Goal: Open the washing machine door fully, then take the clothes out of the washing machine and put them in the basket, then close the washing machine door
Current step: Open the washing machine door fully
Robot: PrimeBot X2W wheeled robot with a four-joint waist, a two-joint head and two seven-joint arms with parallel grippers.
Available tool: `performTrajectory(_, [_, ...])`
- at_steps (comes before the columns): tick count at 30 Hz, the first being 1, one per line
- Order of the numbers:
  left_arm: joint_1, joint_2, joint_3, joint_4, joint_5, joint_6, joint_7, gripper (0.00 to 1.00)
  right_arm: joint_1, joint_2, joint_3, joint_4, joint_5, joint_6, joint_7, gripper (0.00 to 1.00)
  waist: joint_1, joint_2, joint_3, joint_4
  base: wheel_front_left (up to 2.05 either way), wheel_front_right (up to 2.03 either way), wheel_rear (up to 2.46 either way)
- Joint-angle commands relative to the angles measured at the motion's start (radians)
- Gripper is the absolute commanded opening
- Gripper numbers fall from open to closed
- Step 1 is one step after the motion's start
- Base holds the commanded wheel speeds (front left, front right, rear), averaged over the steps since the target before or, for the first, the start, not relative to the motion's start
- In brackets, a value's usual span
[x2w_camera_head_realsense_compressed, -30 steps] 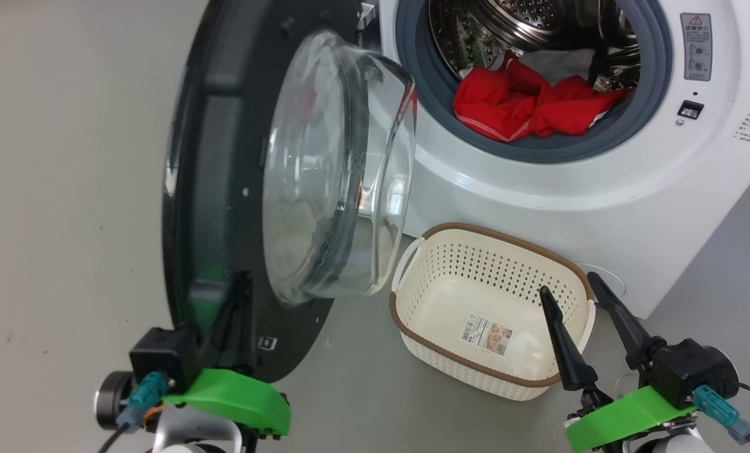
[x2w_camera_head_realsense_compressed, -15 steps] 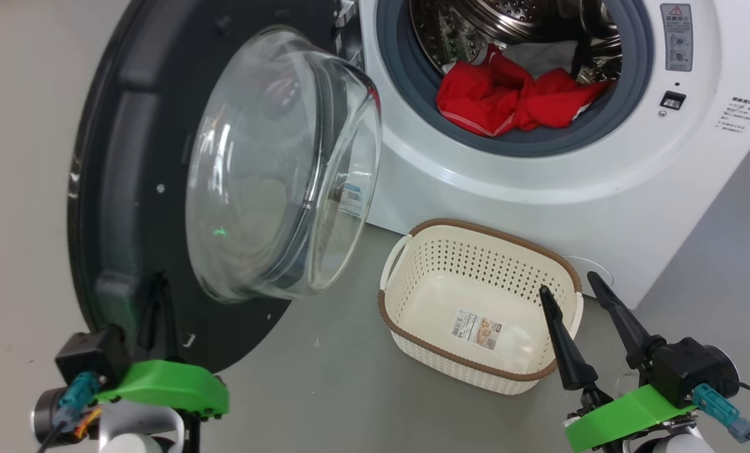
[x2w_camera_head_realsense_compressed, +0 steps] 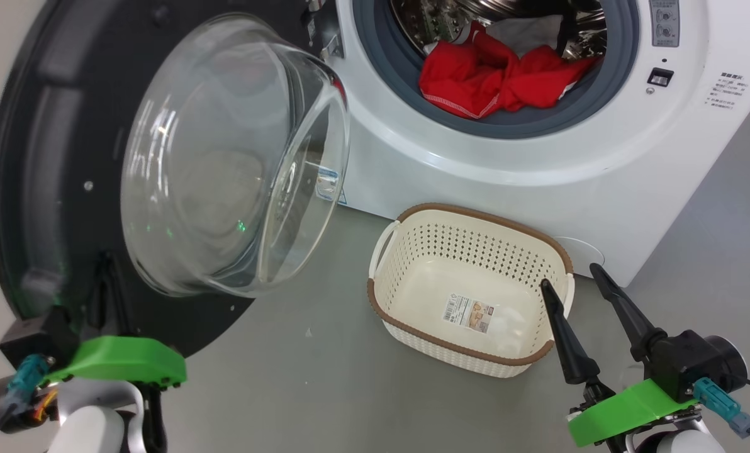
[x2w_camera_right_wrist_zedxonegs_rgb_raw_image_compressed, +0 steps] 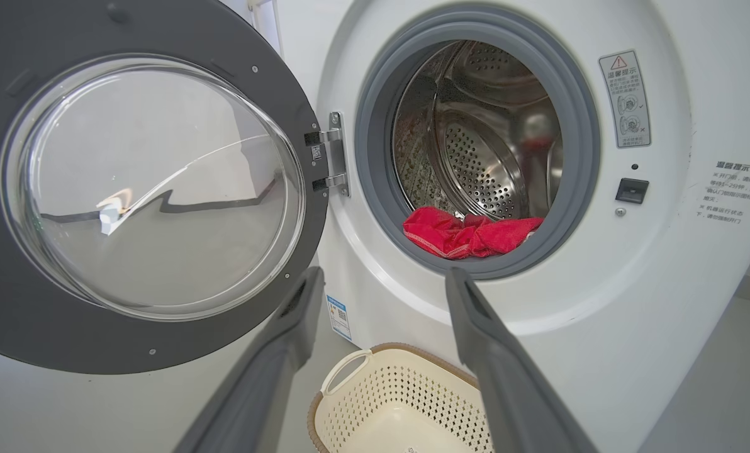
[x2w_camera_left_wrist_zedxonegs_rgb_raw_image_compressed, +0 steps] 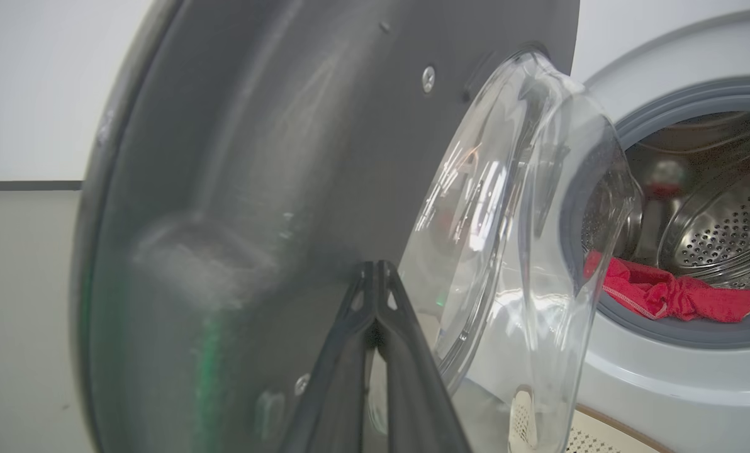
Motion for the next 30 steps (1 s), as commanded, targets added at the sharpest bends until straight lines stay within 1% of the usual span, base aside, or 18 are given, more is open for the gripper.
performTrajectory(1, [-0.046,0.039,0.061,-0.006,-0.005,0.003,-0.010,0.00,-0.012,0.001,0.017,-0.032,-0.007,0.005,0.002,1.00,0.0000,0.0000,0.004,-0.003,0.00,0.00,0.00])
performTrajectory(12, [-0.118,0.027,0.150,0.077,-0.010,-0.031,-0.027,0.00,-0.013,0.001,0.013,-0.079,-0.036,0.005,0.040,1.00,0.0000,0.0000,0.034,-0.011,0.00,0.00,0.00])
performTrajectory(21, [-0.170,0.014,0.232,0.124,0.039,-0.080,-0.028,0.00,-0.017,0.001,0.014,-0.108,-0.055,0.005,0.066,1.00,0.0000,0.0000,0.061,-0.010,0.00,0.00,0.00])
performTrajectory(30, [-0.227,-0.029,0.278,0.182,0.103,-0.120,-0.028,0.00,-0.015,0.001,0.015,-0.130,-0.061,0.005,0.084,1.00,0.0000,0.0000,0.083,0.011,0.00,0.00,0.00])
